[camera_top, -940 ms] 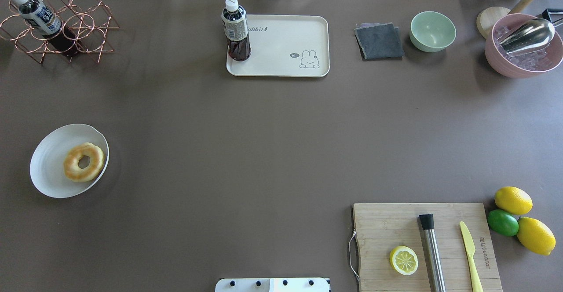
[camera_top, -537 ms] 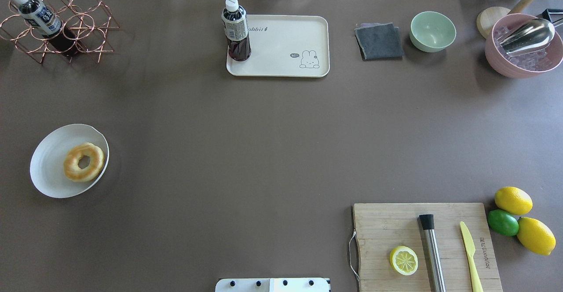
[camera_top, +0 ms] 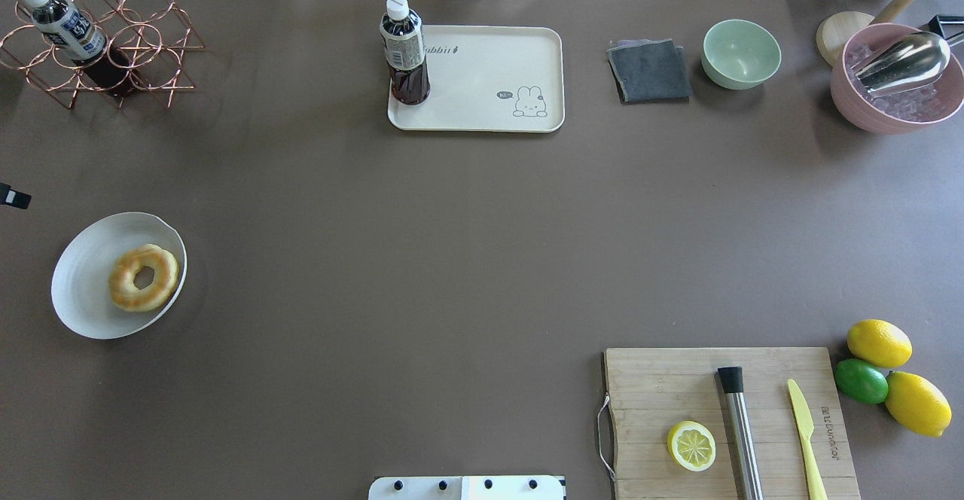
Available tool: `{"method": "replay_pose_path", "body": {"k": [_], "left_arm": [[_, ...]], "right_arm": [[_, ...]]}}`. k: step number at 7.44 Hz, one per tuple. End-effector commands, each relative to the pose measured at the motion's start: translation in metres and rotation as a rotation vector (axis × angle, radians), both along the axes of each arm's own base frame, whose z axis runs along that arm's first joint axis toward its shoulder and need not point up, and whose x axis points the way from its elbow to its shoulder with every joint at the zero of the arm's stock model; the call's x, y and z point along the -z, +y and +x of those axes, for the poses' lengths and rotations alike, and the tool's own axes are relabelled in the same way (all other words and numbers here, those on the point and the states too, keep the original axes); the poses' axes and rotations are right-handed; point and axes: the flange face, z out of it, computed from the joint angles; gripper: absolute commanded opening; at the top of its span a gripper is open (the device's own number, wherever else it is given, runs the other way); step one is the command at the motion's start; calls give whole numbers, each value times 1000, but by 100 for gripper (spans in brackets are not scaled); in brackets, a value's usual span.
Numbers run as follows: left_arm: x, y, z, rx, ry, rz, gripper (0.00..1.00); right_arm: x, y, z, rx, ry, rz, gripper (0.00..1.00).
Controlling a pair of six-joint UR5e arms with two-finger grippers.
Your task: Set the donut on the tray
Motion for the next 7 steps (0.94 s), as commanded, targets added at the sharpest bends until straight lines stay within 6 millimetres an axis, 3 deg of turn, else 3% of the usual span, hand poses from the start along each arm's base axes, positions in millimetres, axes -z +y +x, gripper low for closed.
{"method": "replay_pose_path", "body": {"k": [1, 2, 5, 6, 7], "left_arm": [[-9, 30, 40, -21, 9, 35, 87], [-14, 39, 50, -33, 11, 50, 72], [-10, 41, 51, -42, 30, 65, 14], [-7, 41, 51, -43, 34, 70, 0], [0, 41, 51, -46, 45, 79, 0]], "right_arm": [[5, -10, -23, -1, 21, -24, 99], [4, -11, -25, -9, 35, -30, 99], [4, -10, -25, -10, 38, -31, 99], [4, -10, -25, -10, 38, -31, 99], [4, -10, -25, -10, 38, -29, 99]]}}
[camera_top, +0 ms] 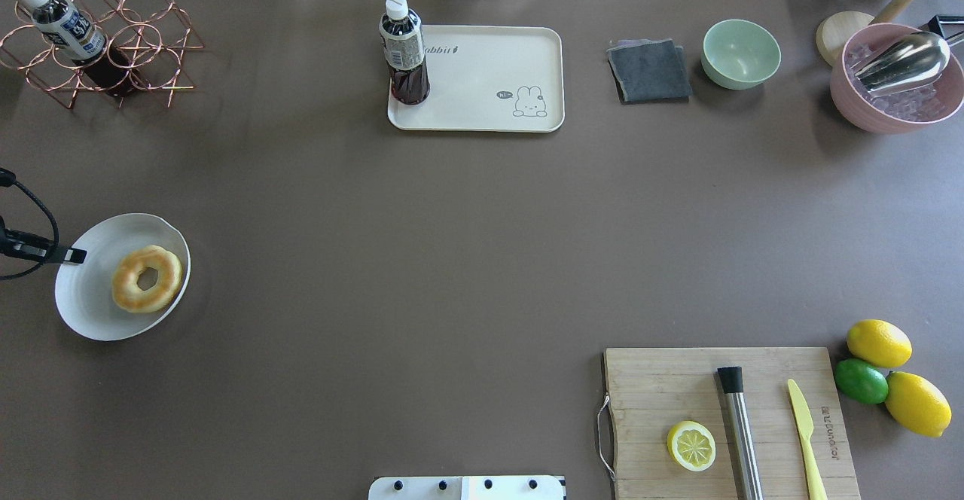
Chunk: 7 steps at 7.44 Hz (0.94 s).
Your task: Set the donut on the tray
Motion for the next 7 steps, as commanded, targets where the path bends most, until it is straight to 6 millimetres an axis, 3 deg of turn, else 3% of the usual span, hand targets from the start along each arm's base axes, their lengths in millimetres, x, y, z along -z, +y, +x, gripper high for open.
{"method": "replay_pose_path", "body": {"k": [1, 3, 5, 7], "left_arm": [[16, 4, 2, -46, 45, 7, 0], [58, -4, 4, -21, 121, -67, 0], [139, -26, 35, 49, 227, -175, 0], [183, -24, 120, 115, 247, -227, 0]], "right_arm": [[2, 0, 0, 0, 0, 5, 99], [3, 0, 0, 0, -1, 8, 99], [3, -1, -2, 0, -3, 2, 99], [15, -3, -3, -56, -17, -49, 98]]}}
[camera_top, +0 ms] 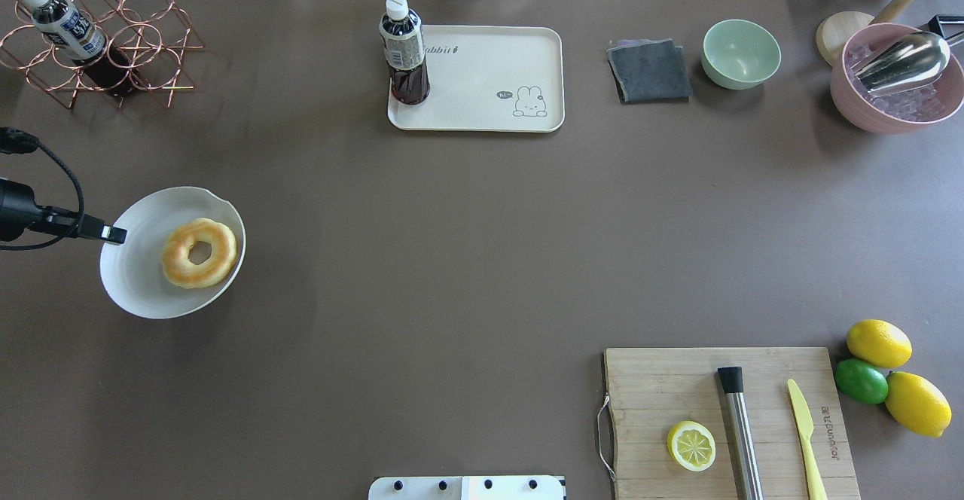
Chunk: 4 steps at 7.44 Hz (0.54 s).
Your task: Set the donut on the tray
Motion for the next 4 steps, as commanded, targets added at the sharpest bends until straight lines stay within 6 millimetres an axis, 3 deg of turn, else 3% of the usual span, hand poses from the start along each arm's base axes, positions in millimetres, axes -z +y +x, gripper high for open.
{"method": "replay_pose_path", "body": {"k": [1, 2, 4], "left_arm": [[75, -5, 96, 83, 13, -82, 0], [126, 6, 131, 104, -29, -120, 0], [229, 34, 192, 143, -100, -189, 0]], "right_arm": [[34, -6, -12, -93, -23, -83, 97], [44, -8, -20, -123, -36, -92, 97], [63, -13, -64, -173, -85, -130, 98]]}}
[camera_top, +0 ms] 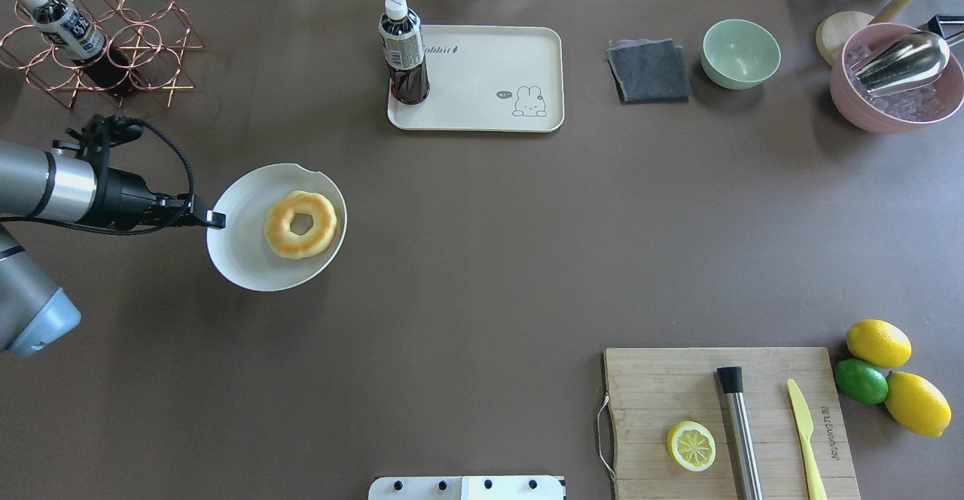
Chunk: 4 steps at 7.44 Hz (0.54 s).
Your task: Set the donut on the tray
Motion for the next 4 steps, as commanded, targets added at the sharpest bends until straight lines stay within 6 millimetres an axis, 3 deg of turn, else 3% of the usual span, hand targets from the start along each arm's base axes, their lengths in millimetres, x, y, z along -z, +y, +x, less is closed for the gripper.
{"method": "replay_pose_path", "body": {"k": [1, 3, 4], "left_arm": [[122, 38, 86, 59, -57, -100, 0], [195, 55, 135, 108, -54, -149, 0], [208, 55, 149, 125, -51, -174, 0]], "right_arm": [[32, -5, -67, -83, -79, -67, 98], [67, -9, -122, -145, -133, -128, 98], [96, -10, -148, -166, -155, -159, 98]]}}
